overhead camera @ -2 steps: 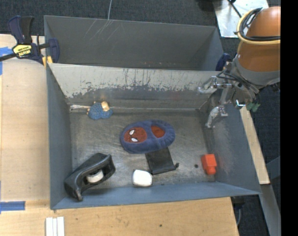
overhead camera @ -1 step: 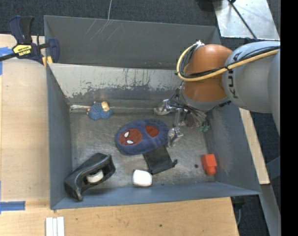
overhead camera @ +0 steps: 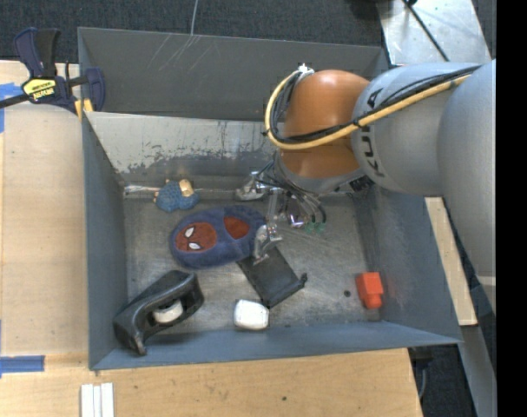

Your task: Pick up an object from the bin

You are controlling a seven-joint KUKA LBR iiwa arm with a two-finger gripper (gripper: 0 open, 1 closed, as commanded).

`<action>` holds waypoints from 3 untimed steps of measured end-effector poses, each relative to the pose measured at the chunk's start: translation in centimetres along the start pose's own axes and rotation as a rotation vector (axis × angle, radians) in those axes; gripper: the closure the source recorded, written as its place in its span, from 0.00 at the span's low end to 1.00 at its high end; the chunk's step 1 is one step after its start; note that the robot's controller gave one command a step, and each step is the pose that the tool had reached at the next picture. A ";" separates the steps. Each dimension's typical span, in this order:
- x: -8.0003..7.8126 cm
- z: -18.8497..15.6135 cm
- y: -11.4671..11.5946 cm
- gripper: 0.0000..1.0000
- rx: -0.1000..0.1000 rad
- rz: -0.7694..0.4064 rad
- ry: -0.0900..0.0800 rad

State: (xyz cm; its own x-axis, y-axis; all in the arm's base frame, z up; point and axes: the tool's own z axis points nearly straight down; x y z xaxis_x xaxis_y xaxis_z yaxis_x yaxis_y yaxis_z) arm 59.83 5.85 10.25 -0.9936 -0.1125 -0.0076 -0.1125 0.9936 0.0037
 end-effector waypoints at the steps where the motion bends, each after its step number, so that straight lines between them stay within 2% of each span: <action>1: -1.4 0.2 4.4 0.00 0.002 0.152 0.003; 2: -3.2 2.9 14.5 0.00 0.006 0.153 -0.001; 3: -3.3 2.8 14.4 0.00 0.004 0.151 0.002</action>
Offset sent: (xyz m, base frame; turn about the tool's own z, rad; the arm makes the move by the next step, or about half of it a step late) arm 0.0084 0.0439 -0.0025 0.1554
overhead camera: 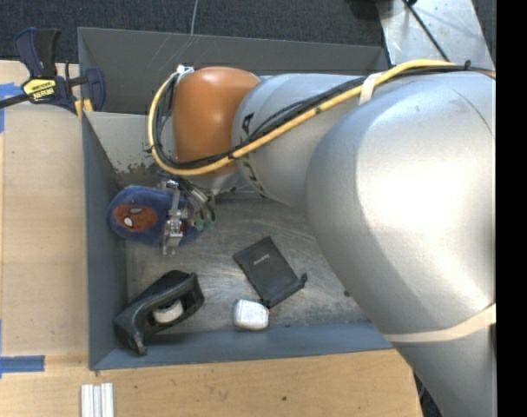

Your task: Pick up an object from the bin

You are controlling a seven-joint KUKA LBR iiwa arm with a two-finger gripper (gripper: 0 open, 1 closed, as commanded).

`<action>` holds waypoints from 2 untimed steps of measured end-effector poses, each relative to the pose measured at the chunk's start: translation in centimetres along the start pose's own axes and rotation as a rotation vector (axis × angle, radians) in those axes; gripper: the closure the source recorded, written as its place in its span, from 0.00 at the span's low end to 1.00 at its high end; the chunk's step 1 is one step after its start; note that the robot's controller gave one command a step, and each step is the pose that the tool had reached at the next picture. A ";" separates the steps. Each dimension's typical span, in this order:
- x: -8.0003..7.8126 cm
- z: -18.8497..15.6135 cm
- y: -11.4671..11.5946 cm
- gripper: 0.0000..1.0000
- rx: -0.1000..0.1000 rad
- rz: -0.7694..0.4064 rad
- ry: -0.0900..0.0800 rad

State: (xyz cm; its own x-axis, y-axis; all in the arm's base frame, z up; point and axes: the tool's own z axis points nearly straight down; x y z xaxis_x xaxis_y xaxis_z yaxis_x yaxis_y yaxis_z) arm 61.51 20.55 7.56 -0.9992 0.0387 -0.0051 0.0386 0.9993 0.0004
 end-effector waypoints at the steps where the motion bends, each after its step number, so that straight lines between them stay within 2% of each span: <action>1: -0.3 -0.3 -0.3 1.00 0.003 0.001 -0.007; 2: -0.6 -10.8 -0.2 1.00 -0.003 -0.001 -0.007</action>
Offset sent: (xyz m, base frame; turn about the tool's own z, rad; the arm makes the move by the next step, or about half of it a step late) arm 0.0000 0.0000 0.0000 0.0000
